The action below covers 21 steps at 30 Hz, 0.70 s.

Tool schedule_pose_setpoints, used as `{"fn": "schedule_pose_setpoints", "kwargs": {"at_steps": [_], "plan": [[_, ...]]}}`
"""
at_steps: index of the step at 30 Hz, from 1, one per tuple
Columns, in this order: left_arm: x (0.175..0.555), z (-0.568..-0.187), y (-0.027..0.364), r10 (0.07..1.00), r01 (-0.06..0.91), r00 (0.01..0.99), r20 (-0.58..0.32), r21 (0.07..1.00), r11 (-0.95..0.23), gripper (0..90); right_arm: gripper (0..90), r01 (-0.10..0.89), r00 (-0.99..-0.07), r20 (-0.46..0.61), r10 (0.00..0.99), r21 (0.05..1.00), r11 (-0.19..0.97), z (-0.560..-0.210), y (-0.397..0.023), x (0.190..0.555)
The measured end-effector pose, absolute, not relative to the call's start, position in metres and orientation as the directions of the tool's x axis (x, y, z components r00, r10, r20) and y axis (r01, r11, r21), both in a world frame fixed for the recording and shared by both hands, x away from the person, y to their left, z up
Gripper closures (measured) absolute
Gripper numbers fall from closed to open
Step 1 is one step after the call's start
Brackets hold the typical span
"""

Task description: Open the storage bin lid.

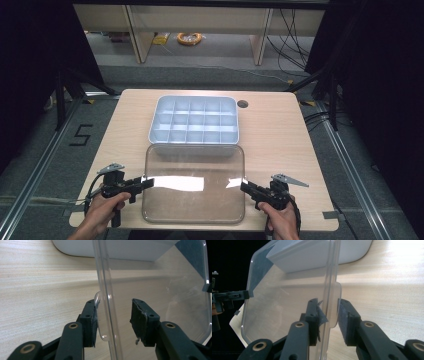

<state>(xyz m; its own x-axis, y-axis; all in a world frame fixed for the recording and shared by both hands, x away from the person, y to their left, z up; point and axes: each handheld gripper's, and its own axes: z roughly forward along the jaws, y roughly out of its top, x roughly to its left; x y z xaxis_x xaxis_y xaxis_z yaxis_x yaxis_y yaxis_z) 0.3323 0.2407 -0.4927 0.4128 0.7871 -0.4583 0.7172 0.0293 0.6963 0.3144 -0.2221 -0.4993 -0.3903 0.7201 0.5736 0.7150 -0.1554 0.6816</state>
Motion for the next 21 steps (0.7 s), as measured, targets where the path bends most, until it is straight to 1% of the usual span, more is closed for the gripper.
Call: {"fn": "schedule_pose_setpoints", "kwargs": {"at_steps": [2,4,5,6,8,9,10,11,12,14,15,21], "plan": [[0.333,-0.494,0.241,0.787,0.717,0.412,-0.460,0.697,0.032,56.1,71.5,0.702,-0.400,0.553,0.731,0.698,-0.144,-0.501,-0.222,0.316],[0.333,-0.495,0.241,0.786,0.722,0.411,-0.462,0.691,0.028,55.9,71.0,0.716,-0.387,0.569,0.726,0.682,-0.153,-0.501,-0.221,0.315],[0.333,-0.495,0.241,0.787,0.724,0.410,-0.462,0.689,0.027,55.8,70.4,0.694,-0.415,0.529,0.740,0.710,-0.118,-0.506,-0.223,0.318],[0.333,-0.496,0.241,0.787,0.726,0.410,-0.461,0.688,0.025,55.8,70.4,0.694,-0.415,0.529,0.740,0.710,-0.118,-0.506,-0.223,0.318],[0.334,-0.498,0.241,0.784,0.733,0.407,-0.469,0.680,0.026,55.6,70.1,0.728,-0.378,0.567,0.732,0.671,-0.144,-0.505,-0.220,0.316],[0.334,-0.498,0.241,0.784,0.733,0.407,-0.469,0.680,0.026,55.4,70.1,0.728,-0.378,0.567,0.732,0.671,-0.144,-0.505,-0.220,0.316],[0.335,-0.499,0.241,0.785,0.735,0.404,-0.469,0.677,0.025,55.3,70.0,0.712,-0.408,0.539,0.737,0.693,-0.113,-0.507,-0.222,0.318],[0.335,-0.499,0.241,0.785,0.735,0.404,-0.469,0.677,0.025,55.2,69.9,0.708,-0.409,0.534,0.740,0.697,-0.112,-0.507,-0.223,0.319],[0.335,-0.499,0.241,0.786,0.736,0.404,-0.467,0.676,0.024,55.2,69.7,0.738,-0.374,0.572,0.730,0.660,-0.139,-0.505,-0.221,0.317],[0.335,-0.500,0.241,0.784,0.737,0.404,-0.471,0.676,0.027,55.1,69.6,0.734,-0.381,0.558,0.737,0.667,-0.126,-0.507,-0.221,0.318],[0.335,-0.500,0.241,0.786,0.741,0.399,-0.472,0.671,0.027,55.1,69.5,0.708,-0.407,0.530,0.744,0.698,-0.110,-0.509,-0.222,0.321],[0.338,-0.503,0.241,0.787,0.752,0.399,-0.472,0.659,0.014,54.0,68.0,0.723,-0.401,0.528,0.748,0.684,-0.096,-0.512,-0.221,0.322]]}}
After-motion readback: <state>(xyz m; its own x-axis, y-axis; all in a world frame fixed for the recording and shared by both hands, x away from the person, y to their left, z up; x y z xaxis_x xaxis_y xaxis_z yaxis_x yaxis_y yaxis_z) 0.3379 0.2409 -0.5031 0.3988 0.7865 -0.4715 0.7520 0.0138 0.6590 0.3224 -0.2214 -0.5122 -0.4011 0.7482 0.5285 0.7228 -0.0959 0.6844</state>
